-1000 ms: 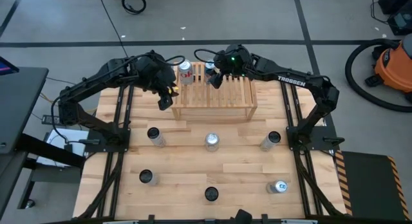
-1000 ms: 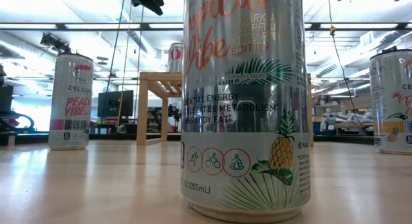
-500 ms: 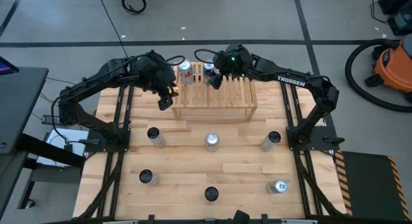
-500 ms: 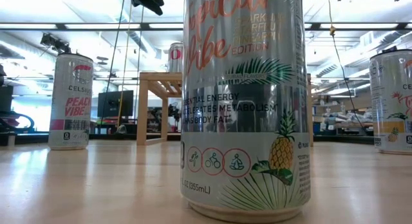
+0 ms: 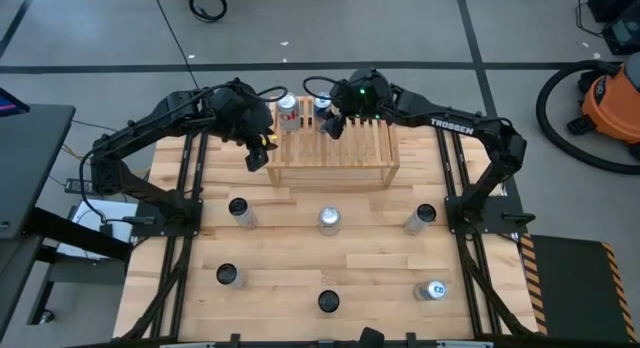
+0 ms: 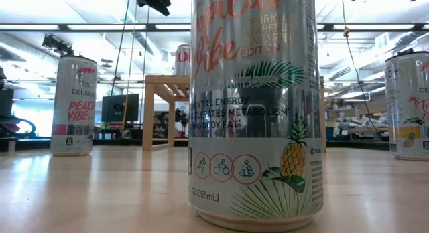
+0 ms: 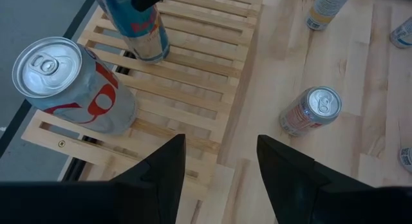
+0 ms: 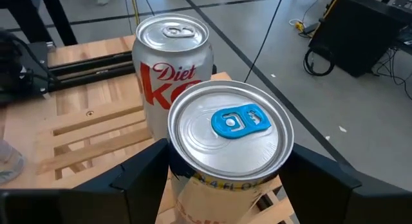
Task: Place canned beverage on shelf
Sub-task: Put the top blue soda can on the shelf
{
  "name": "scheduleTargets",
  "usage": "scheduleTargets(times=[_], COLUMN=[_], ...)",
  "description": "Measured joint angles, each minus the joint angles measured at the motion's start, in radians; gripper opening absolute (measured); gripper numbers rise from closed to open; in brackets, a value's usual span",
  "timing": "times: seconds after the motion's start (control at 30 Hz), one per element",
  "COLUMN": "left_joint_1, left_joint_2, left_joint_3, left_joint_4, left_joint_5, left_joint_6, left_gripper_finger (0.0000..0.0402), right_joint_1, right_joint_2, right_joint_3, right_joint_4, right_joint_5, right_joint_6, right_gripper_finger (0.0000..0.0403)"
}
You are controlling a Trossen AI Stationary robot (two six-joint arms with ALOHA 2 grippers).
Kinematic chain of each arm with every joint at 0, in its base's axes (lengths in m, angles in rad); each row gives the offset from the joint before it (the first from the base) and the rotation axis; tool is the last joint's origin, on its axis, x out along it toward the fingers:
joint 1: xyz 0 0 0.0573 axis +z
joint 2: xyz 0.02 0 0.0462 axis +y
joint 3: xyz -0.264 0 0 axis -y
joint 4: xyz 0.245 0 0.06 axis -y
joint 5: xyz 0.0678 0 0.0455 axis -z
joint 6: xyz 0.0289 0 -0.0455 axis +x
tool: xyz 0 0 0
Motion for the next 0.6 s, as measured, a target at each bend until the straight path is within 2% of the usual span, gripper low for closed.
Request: scheduleTargets(times=[0.17, 0.6], left_joint_1=[0.000, 0.000], left_joint_2=[0.000, 0.000], left_joint_3=[0.000, 0.000], left_joint_4=[0.000, 0.000], left_joint_5=[0.000, 0.000], left_joint_6=[0.000, 0.000], left_gripper_finger=[0.0192, 0.0192], right_joint_1=[0.000, -0.002], right_joint_2=[0.000, 0.000], right_joint_3=[-0.022, -0.025], right_joint_4=[0.044, 0.064], right_joint_5=[-0.032, -0.016], right_joint_6=[0.000, -0.037], right_gripper_finger=[0.0284, 0.0284])
